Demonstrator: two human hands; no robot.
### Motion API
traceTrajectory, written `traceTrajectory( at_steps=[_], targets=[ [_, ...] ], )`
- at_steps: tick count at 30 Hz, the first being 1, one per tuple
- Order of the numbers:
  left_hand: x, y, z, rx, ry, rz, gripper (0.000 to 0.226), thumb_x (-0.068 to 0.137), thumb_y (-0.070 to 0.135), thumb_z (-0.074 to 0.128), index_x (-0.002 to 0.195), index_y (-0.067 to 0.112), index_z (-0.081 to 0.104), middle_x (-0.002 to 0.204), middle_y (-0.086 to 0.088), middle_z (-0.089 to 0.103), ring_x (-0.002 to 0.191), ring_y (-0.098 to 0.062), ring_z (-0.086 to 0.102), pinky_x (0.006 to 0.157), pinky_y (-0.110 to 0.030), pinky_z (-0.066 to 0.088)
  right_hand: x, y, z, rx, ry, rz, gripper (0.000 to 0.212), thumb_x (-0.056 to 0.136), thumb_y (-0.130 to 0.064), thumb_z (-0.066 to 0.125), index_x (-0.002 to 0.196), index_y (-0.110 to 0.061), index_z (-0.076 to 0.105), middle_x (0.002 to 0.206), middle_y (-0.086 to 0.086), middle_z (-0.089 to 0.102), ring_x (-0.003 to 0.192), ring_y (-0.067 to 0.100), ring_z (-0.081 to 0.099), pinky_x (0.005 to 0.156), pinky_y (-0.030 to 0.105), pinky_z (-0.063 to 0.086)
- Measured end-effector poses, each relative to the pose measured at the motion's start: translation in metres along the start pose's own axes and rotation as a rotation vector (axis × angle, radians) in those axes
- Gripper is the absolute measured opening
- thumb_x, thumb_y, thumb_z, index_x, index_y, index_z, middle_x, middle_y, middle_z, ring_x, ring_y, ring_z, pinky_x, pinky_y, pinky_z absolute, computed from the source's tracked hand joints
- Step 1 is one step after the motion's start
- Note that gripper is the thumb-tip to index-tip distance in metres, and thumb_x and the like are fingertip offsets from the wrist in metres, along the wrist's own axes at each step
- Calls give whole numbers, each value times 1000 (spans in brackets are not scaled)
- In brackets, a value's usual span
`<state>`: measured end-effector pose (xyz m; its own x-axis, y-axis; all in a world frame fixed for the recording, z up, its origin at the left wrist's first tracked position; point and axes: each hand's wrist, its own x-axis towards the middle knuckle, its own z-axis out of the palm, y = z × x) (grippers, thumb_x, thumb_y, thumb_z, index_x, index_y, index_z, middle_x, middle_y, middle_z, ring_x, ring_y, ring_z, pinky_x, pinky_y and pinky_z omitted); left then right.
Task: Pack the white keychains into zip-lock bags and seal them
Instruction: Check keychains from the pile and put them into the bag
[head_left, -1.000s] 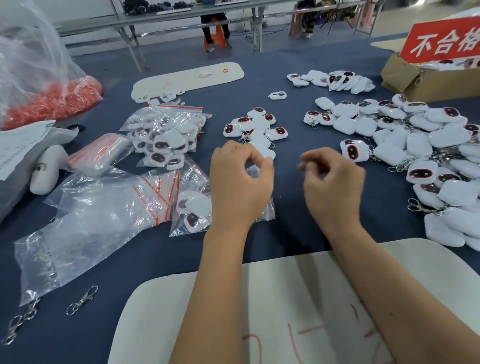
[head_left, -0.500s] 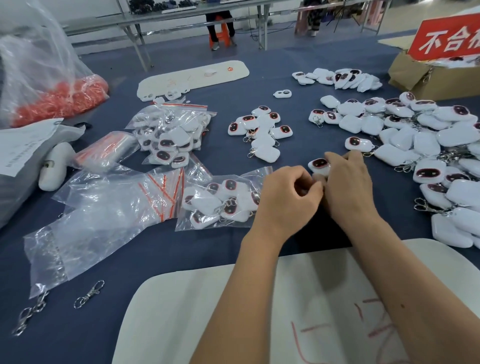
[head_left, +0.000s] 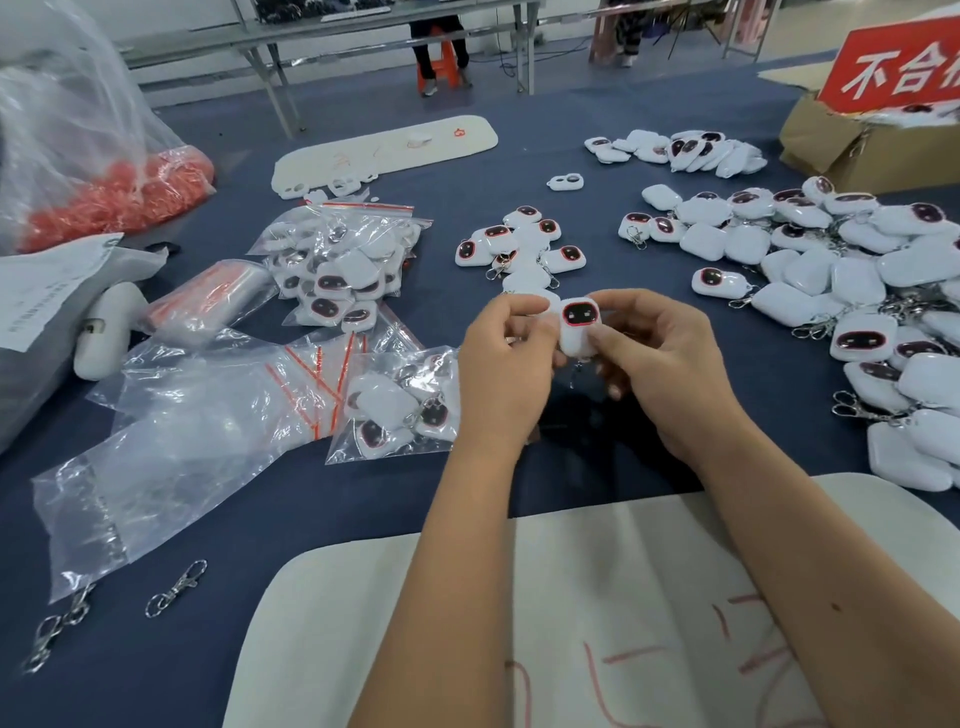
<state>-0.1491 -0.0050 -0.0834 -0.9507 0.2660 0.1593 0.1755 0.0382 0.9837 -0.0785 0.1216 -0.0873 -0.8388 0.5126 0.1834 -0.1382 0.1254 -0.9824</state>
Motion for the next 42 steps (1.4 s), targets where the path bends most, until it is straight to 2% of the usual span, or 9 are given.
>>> traceTrajectory(
  at_steps=[18, 22, 25, 27, 30, 33, 35, 39, 42],
  targets=[
    [-1, 2, -1, -26, 13, -69, 7, 97, 19, 66, 99, 13, 69, 73, 8, 65, 60, -5, 59, 66, -27, 51, 7, 3, 2, 41, -16, 143, 12, 97, -3, 69, 106, -11, 73, 77, 7, 73, 56, 16, 62, 49, 24, 51],
    [1, 3, 1, -113, 149, -71, 11, 98, 19, 65, 106, 11, 65, 83, 4, 66, 57, -5, 61, 57, -22, 52, 21, -6, 12, 210, 20, 239, 21, 98, 1, 66, 118, -5, 68, 90, 13, 76, 67, 19, 70, 58, 22, 56],
    [3, 1, 0, -108, 140, -67, 8, 98, 18, 64, 103, 12, 65, 85, 3, 66, 57, -4, 61, 57, -21, 51, 31, -12, 13, 526, -35, 215, 59, 96, 7, 65, 150, -10, 46, 128, 18, 65, 102, 26, 78, 82, 31, 63],
    [3, 0, 0, -80, 124, -63, 6, 98, 18, 64, 100, 13, 66, 84, 4, 65, 57, -4, 61, 58, -21, 52, 36, -10, 6, 265, 78, 164, 61, 95, 4, 65, 151, -12, 47, 136, 13, 60, 108, 21, 75, 89, 35, 63],
    [3, -1, 1, -52, 111, -68, 5, 98, 17, 64, 99, 13, 67, 85, 5, 65, 58, -3, 62, 58, -20, 52, 39, 0, -16, -669, 299, -14, 51, 95, -3, 60, 145, -13, 56, 135, 9, 66, 123, 29, 60, 106, 38, 48],
    [3, -1, 2, -23, 91, -68, 4, 97, 17, 65, 97, 15, 68, 83, 6, 66, 58, -2, 62, 57, -18, 51, 49, 9, -33, -1113, 255, 124, 60, 95, -9, 58, 153, -17, 45, 156, 15, 46, 151, 41, 26, 119, 50, 28],
    [3, -1, 2, -8, 81, -62, 4, 97, 17, 66, 94, 16, 68, 81, 7, 66, 58, -2, 62, 57, -17, 51, 52, 9, -35, -1214, 187, 212, 58, 97, -13, 56, 153, -20, 42, 164, 16, 32, 152, 43, 20, 119, 53, 23],
    [4, -3, 2, 13, 64, -58, 5, 96, 17, 66, 91, 17, 68, 77, 9, 66, 59, -4, 63, 58, -19, 52, 47, 5, -34, -1230, 174, 54, 48, 95, -8, 61, 142, -15, 57, 135, 17, 54, 118, 44, 46, 96, 44, 36],
    [3, -2, 2, -10, 60, -72, 6, 96, 15, 65, 92, 15, 68, 76, 9, 66, 59, -5, 64, 61, -21, 54, 34, 2, -23, -1061, 126, -16, 36, 100, -20, 65, 136, -15, 65, 123, 13, 64, 113, 37, 55, 100, 40, 37]
  ],
)
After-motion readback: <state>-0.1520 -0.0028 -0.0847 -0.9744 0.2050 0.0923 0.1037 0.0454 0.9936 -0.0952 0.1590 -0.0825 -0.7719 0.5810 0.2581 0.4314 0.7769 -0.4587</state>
